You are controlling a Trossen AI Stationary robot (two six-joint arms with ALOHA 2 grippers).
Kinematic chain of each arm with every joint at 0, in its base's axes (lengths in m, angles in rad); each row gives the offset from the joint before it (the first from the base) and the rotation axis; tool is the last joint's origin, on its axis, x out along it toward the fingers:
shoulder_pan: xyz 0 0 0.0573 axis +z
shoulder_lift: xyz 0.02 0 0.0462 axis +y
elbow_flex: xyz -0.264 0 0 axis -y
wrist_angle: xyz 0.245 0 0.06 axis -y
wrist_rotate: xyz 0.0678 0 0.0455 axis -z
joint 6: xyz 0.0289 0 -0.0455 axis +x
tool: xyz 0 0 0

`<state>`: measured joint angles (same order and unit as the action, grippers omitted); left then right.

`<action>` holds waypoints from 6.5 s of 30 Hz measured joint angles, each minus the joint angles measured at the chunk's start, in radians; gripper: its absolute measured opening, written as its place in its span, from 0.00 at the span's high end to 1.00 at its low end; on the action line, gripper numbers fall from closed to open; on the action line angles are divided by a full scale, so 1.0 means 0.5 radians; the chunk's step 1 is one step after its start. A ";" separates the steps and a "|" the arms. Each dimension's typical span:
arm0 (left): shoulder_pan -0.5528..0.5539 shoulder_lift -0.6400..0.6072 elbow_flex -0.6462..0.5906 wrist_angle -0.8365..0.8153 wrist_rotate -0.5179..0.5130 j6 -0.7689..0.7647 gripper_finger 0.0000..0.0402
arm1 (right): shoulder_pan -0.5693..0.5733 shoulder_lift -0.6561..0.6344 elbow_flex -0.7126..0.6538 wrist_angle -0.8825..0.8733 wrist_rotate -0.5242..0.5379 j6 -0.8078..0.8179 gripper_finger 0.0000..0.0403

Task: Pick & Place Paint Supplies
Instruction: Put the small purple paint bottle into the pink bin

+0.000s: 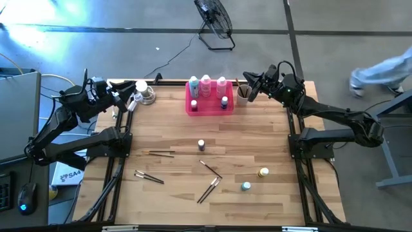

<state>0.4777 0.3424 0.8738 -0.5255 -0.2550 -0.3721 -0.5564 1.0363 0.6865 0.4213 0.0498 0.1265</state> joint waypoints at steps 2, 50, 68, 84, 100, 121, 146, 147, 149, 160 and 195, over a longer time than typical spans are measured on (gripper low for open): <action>-0.001 0.000 0.000 0.000 0.000 0.000 0.62 | 0.000 0.000 0.000 0.000 0.000 0.000 0.99; 0.000 0.001 0.000 -0.048 0.011 0.054 0.62 | -0.005 0.140 0.001 0.354 0.129 -0.362 0.63; 0.000 0.000 0.000 -0.101 0.123 0.054 0.62 | 0.034 0.122 0.001 0.395 0.177 -0.358 0.63; 0.000 0.000 0.000 -0.106 0.351 0.093 0.62 | 0.272 0.192 0.266 0.442 -0.162 -0.258 0.63; -0.001 0.000 0.000 -0.119 0.589 0.052 0.62 | 0.798 0.822 1.088 -0.637 -0.212 -0.416 0.63; 0.000 0.001 0.000 -0.317 0.581 0.053 0.62 | 1.153 1.271 1.194 -1.059 0.077 -0.367 0.55; 0.000 0.001 0.000 -0.444 0.578 0.053 0.62 | 1.167 1.424 1.390 -1.242 -0.009 0.181 0.44; 0.000 0.001 0.000 -0.456 0.579 0.053 0.62 | 1.167 1.442 1.422 -1.301 -0.010 0.181 0.44; 0.000 0.001 0.000 -0.486 0.578 0.053 0.62 | 1.167 1.530 1.475 -1.387 -0.054 0.179 0.44; 0.000 0.001 0.000 -0.542 0.576 0.053 0.62 | 1.167 1.646 1.498 -1.562 -0.098 -0.001 0.44; -0.001 0.001 0.000 -0.542 0.542 0.054 0.62 | 1.109 1.807 1.497 -1.670 -0.158 -0.105 0.44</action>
<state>0.4774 0.3428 0.8738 -0.7963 0.0162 -0.3450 -0.0021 1.9396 1.4349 -0.4137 -0.0292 0.0741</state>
